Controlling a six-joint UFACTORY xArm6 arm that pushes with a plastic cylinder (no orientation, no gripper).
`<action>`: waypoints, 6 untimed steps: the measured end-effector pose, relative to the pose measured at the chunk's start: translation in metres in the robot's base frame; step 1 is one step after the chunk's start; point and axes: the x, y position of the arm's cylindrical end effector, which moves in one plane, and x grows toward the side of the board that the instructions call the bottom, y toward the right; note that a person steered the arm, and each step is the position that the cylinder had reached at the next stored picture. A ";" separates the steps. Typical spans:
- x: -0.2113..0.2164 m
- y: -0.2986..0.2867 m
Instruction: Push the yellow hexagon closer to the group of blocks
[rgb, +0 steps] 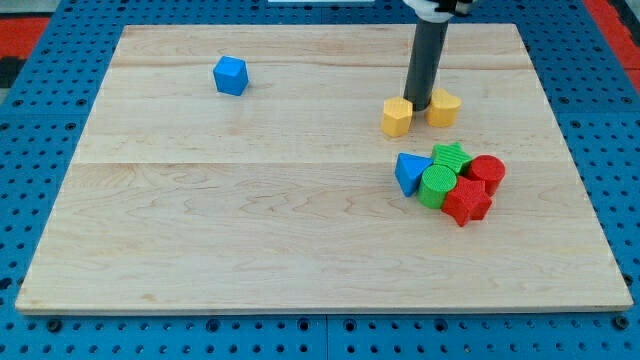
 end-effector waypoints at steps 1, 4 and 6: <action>-0.019 -0.031; 0.016 -0.025; 0.002 -0.023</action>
